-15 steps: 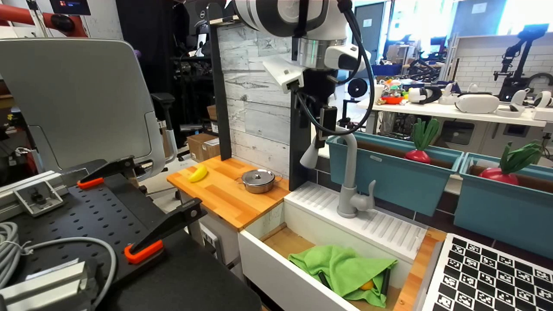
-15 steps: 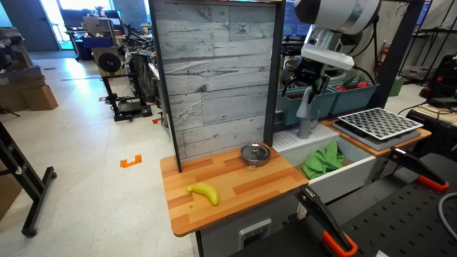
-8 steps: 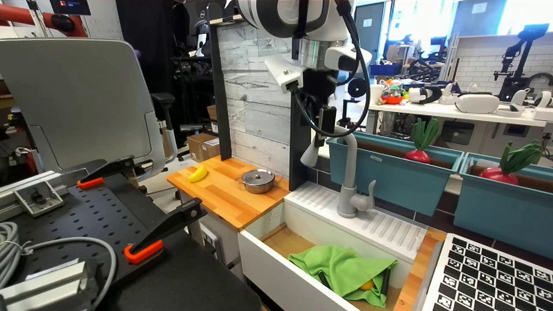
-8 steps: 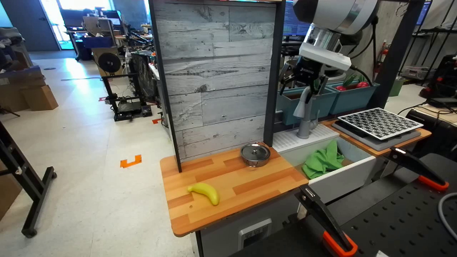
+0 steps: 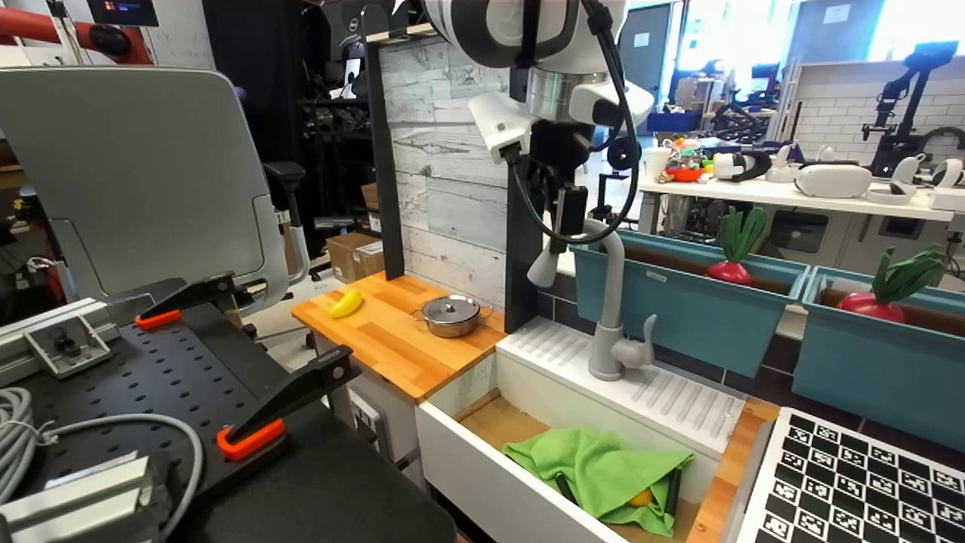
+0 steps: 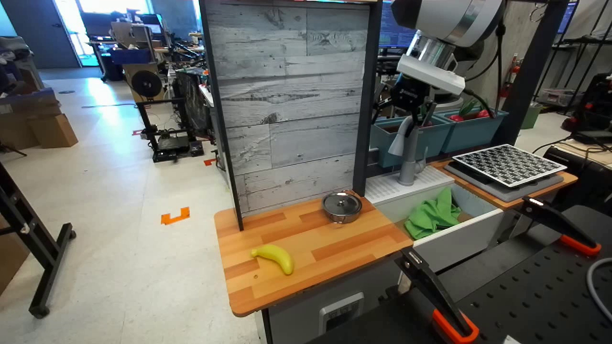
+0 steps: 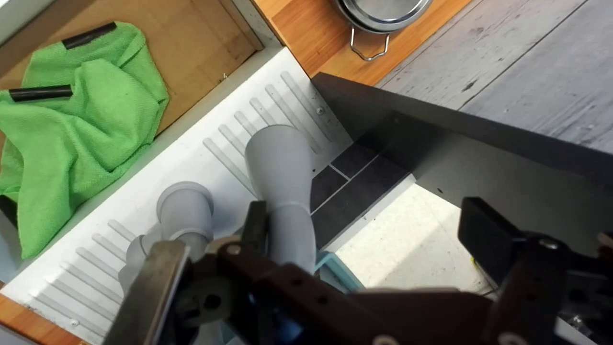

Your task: Push the faucet to the left

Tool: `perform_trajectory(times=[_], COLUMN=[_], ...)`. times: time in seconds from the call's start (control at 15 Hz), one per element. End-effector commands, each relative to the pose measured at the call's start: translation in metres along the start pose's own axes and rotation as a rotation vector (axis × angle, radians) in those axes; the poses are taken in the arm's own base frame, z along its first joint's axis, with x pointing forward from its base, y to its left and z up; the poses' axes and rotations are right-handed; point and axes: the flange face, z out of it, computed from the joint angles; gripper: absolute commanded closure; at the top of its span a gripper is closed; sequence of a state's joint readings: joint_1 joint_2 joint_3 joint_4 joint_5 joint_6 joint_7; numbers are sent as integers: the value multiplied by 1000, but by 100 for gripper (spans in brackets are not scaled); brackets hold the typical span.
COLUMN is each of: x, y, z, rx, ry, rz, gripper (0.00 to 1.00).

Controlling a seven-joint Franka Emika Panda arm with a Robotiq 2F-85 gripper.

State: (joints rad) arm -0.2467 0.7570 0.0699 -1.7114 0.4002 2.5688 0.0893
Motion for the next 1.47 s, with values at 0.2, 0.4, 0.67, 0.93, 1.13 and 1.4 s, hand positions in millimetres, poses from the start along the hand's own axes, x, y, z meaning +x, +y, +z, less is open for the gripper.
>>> perform_trajectory(times=[0.2, 0.4, 0.67, 0.93, 1.13, 1.4], x=[6, 6, -1, -11, -19, -29], y=[-46, -45, -40, -25, -11, 5], z=[-6, -5, -5, -11, -20, -46], rx=[120, 125, 93, 76, 72, 93], ry=[-2, 4, 2, -14, -10, -2], rz=[40, 45, 11, -35, -78, -126], gripper=[0, 0, 0, 0, 0, 0])
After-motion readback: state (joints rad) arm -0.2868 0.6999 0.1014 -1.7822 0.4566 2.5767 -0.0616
